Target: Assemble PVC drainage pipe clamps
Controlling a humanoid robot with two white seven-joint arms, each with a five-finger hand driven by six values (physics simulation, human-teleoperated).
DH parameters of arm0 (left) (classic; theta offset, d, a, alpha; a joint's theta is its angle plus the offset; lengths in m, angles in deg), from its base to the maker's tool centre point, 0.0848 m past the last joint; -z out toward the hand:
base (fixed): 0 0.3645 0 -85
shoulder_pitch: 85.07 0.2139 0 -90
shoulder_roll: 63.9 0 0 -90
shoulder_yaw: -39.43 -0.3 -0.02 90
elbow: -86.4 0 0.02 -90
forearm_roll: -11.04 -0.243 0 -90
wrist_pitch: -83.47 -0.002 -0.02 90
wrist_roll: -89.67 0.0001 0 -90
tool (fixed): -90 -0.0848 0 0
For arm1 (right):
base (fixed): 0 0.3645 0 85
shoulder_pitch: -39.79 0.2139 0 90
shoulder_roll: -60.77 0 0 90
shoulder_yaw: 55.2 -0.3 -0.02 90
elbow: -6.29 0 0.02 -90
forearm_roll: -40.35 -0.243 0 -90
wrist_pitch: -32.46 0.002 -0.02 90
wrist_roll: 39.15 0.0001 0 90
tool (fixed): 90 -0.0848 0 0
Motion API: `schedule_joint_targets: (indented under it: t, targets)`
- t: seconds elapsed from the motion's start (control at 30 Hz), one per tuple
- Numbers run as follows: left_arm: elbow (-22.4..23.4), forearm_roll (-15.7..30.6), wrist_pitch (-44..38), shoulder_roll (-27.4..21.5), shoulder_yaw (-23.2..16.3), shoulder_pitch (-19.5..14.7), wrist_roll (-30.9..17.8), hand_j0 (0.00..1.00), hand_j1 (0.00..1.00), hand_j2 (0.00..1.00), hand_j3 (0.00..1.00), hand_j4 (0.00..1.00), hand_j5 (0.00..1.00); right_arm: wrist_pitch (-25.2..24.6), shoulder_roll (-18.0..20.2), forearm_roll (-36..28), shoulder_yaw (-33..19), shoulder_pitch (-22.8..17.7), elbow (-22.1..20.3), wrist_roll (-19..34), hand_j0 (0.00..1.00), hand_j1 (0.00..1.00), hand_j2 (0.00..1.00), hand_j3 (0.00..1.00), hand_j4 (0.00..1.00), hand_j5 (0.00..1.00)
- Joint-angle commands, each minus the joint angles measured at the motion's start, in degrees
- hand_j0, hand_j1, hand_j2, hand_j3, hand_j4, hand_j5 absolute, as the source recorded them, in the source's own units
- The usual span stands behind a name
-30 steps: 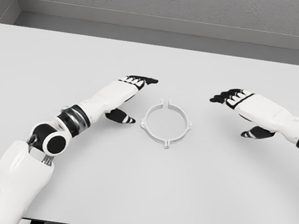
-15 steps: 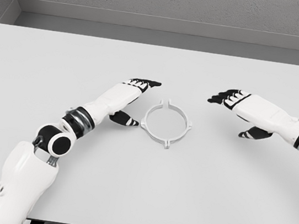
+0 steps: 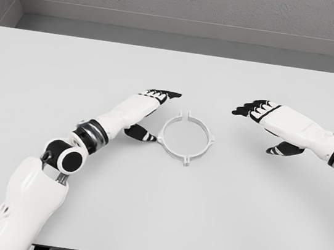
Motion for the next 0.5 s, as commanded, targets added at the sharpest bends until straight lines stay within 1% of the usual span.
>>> schedule_joint_targets:
  t: [0.0, 0.47]
  targets:
    - [0.13, 0.15, -0.09, 0.31, -0.05, 0.0, 0.03, 1.0, 1.0, 1.0, 1.0, 1.0, 1.0, -0.19, 0.0, -0.35, -0.01, 0.0, -0.02, -0.03, 1.0, 1.0, 1.0, 1.0, 1.0, 1.0]
    - [0.05, -0.11, -0.09, 1.02, -0.31, -0.09, 0.03, 1.0, 1.0, 1.0, 1.0, 1.0, 1.0, -0.28, 0.0, -0.35, -0.01, 0.0, -0.11, -0.03, 1.0, 1.0, 1.0, 1.0, 1.0, 1.0]
